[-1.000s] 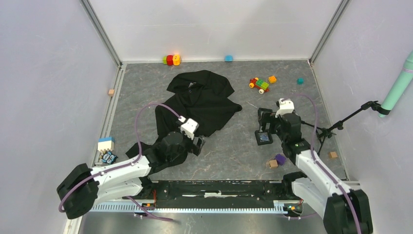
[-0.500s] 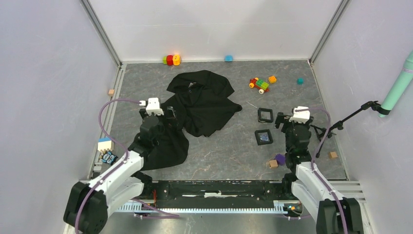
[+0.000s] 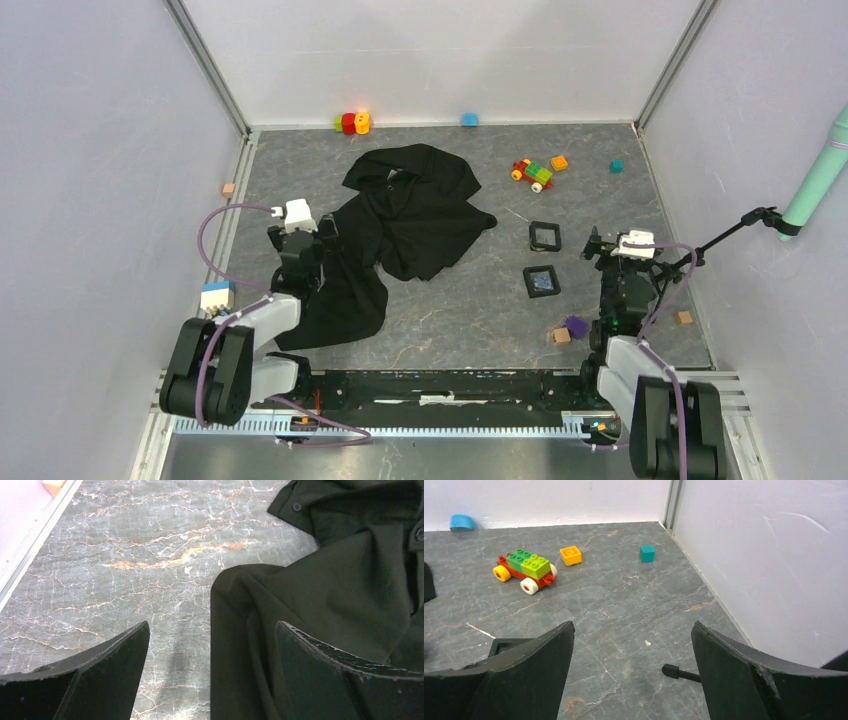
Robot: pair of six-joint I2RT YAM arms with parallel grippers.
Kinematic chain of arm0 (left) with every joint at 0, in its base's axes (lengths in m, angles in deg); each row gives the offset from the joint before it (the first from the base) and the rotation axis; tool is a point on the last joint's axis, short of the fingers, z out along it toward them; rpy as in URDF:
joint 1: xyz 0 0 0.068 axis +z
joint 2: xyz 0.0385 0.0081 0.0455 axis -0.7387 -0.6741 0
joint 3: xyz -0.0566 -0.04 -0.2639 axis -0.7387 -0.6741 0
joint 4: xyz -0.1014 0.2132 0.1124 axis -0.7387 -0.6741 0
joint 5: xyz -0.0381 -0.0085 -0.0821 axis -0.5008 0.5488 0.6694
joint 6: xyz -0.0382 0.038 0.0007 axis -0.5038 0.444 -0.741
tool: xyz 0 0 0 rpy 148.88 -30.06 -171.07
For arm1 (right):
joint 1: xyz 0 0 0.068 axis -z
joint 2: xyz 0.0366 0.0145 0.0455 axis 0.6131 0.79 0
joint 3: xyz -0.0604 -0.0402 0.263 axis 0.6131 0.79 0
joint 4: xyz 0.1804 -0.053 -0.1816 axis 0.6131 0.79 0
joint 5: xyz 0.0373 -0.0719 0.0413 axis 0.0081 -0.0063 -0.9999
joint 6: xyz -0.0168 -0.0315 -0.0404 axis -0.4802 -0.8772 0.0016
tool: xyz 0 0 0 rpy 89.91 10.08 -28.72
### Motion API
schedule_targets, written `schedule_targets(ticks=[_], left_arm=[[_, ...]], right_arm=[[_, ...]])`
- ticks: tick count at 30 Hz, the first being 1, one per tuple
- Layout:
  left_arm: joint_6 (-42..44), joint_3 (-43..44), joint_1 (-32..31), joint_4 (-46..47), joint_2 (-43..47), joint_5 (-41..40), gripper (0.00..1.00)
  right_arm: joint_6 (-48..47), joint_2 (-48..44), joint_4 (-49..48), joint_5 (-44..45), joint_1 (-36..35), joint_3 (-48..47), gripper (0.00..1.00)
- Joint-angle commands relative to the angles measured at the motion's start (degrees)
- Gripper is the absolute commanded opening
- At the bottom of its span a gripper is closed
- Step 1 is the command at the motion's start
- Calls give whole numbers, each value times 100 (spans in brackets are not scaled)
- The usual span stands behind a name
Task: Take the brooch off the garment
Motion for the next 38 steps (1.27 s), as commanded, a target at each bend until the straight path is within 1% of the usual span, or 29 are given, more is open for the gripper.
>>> schedule_targets(ticks=[1,2,3,5,6,7,9,10,11,12,13,14,15,16,17,19,21,25,30,38], left_arm=[[662,-177,58,1323,-428,180,100],[721,-232,64,1567,-515,166,100],[751,-203,65,1521,-538,140,99],[852,-230,66,1694,-600,137,98],[906,-304,66,1891,-626,151,97],[908,-447,72,2206,-682,252,97],[1062,-735,92,3307,-1249,243,97],[1141,-792,92,3790,-1559,332,97],[1247,-760,92,4056,-1849,393,97],[1225,-657,92,3811,-1783,426,97],[1157,-519,95,3050,-1587,454,97],[1124,-426,143,2929,-1579,550,97],[1150,-471,170,3284,-1730,535,100],[1144,-475,171,3255,-1709,524,100],[1120,-450,171,3073,-1624,538,100],[1132,-440,169,3192,-1702,517,100],[1077,-386,171,3011,-1660,443,100],[1084,-401,173,3076,-1675,444,100],[1077,-383,178,3060,-1687,452,100],[1074,-350,215,2988,-1678,536,100]], right_arm=[[22,752,-1446,-504,57,982,91],[36,915,-1540,-531,48,969,91],[91,1123,-1660,-564,42,961,91],[54,1528,-2066,-609,-39,992,98],[-30,1703,-2343,-549,-113,1031,98],[-123,1772,-2458,-403,-217,1045,98],[-255,1947,-2476,113,-488,1000,98],[-309,2104,-2601,180,-552,966,98],[-357,2250,-2714,194,-601,958,98],[-380,2416,-2840,202,-634,945,98],[-398,2575,-3017,228,-638,958,98],[-419,2796,-3312,301,-640,975,98],[-474,2797,-3228,269,-778,926,98],[-475,2715,-2734,304,-812,786,98],[-516,2727,-2545,366,-857,640,98],[-554,2773,-2675,458,-928,662,98],[-563,2752,-2642,465,-941,657,98],[-567,2748,-2654,456,-952,663,98],[-760,2773,-2404,-4,-950,517,98],[-778,2781,-2389,-28,-956,515,98]])
